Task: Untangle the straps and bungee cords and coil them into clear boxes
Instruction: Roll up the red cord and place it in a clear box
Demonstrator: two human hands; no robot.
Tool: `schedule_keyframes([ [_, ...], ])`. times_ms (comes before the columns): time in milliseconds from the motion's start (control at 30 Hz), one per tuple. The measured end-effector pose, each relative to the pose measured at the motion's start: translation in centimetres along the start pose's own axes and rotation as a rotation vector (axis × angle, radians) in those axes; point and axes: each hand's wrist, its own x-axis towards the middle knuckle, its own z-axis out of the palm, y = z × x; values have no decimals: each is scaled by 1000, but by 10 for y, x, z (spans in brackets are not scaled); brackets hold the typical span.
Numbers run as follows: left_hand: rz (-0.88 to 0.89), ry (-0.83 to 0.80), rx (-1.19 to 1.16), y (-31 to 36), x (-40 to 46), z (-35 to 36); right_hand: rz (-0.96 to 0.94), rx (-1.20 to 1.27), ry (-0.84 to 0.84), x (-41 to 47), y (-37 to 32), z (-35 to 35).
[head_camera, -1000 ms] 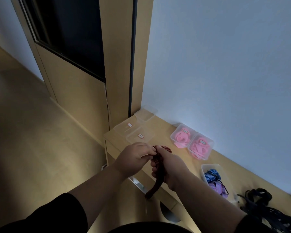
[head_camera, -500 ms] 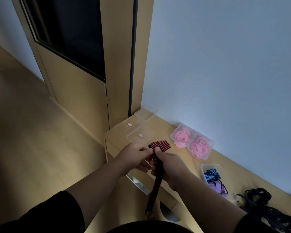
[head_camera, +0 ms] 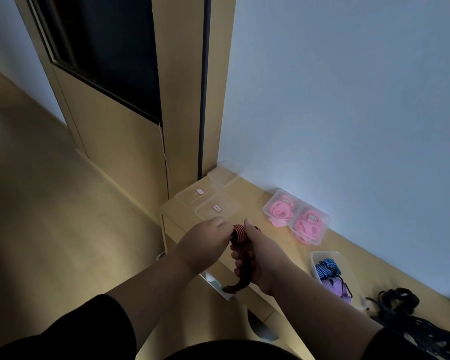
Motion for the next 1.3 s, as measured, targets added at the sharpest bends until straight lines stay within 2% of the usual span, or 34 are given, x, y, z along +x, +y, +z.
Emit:
schedule_keyframes([
  [67,60,51,6,2,-1,1,-12,8,13,1,0,-1],
  [133,50,103,-83,0,-2,3,-57,-4,30,3,-2,-4],
  [200,-87,118,-277,-1,-4,3,-109,-43,46,5,-4,-6],
  [333,-622,-59,-842,-1,-3,1,-157,-88,6,8,-5,-9],
  [433,-696,-115,-1041,-2,2,4,-147,-131,-47,7,-4,-9],
  [567,-731,-123,-1084,-5,5,7,-117,-155,-83,6,0,-8],
  [667,-668,-66,-853,-3,6,5,-66,-202,-56,5,0,-7],
  [767,-511,-42,-541,0,6,1,-2,-231,-25,4,-1,-4],
  [867,-317,-3,-332,-1,2,1,14,-191,-44,3,-2,-1],
  [967,-130,72,-266,-1,-5,3,6,-138,-41,3,-4,1],
  [1100,34,95,-221,-1,-4,1,1,-121,16,3,-2,4],
  [1300,84,83,-244,-6,-4,1,-41,-66,65,6,0,5],
])
